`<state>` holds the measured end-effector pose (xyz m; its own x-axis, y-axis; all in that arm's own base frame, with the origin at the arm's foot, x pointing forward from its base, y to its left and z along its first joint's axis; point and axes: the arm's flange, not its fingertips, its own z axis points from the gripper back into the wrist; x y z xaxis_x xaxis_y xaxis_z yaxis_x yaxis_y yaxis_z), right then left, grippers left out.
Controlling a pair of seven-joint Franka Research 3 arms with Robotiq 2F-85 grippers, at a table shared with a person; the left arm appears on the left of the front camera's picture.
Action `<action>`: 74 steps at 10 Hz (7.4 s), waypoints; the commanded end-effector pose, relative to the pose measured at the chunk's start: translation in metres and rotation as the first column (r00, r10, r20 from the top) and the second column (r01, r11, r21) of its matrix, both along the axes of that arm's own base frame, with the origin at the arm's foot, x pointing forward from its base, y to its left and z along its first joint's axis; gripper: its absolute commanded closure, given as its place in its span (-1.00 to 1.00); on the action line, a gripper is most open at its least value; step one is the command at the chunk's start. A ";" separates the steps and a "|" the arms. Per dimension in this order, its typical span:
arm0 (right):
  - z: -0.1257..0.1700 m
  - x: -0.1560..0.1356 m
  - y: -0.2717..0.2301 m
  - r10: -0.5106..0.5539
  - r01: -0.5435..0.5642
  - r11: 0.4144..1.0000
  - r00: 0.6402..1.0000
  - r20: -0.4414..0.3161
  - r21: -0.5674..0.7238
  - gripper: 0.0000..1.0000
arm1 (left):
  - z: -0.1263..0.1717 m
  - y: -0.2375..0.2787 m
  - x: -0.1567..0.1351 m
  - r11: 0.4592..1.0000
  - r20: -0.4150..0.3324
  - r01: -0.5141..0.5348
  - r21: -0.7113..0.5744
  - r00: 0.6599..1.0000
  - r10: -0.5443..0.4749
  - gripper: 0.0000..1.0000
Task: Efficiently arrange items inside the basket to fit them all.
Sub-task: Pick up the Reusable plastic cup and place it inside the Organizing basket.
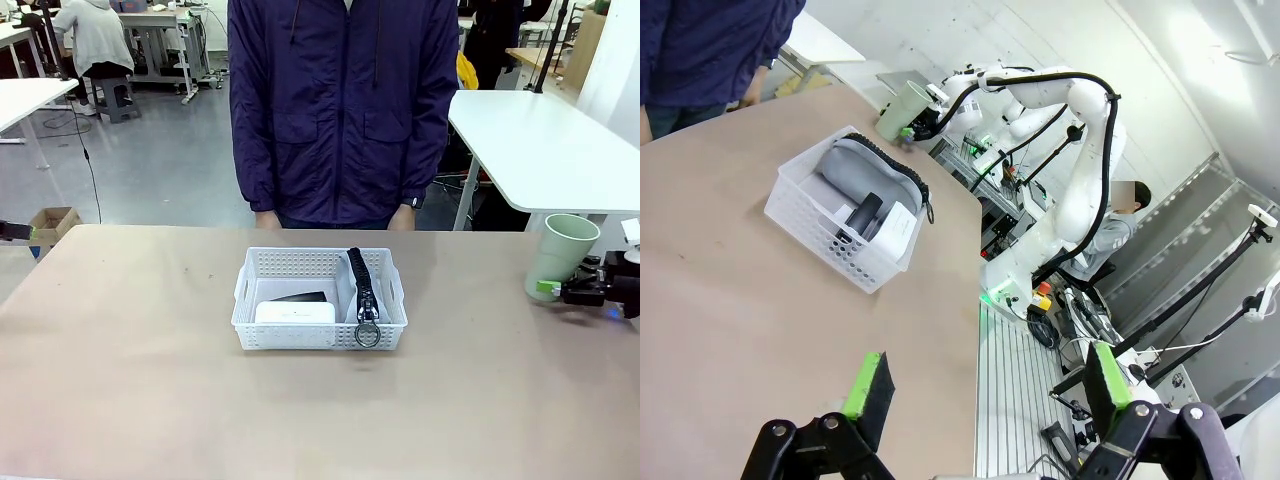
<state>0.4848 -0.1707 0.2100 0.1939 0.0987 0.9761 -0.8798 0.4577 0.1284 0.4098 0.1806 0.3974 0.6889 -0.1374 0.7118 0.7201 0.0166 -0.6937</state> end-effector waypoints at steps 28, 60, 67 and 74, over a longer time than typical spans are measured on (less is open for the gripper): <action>0.215 -0.027 0.177 0.282 -0.343 0.874 0.935 -0.215 -0.345 -0.76 | 0.002 0.000 -0.002 1.000 0.018 0.006 0.006 1.000 -0.006 -1.00; 0.127 0.051 0.570 0.259 -0.461 0.483 0.887 -0.382 -0.745 -0.74 | 0.002 0.000 -0.002 1.000 0.018 0.006 0.006 1.000 -0.006 -1.00; 0.115 0.059 0.572 0.282 -0.503 0.473 0.864 -0.417 -0.723 -1.00 | 0.002 0.000 -0.002 1.000 0.018 0.006 0.006 1.000 -0.006 -1.00; 0.122 0.048 0.563 0.352 -0.522 0.482 0.851 -0.390 -0.703 -1.00 | 0.002 0.000 -0.002 1.000 0.018 0.006 0.006 1.000 -0.006 -1.00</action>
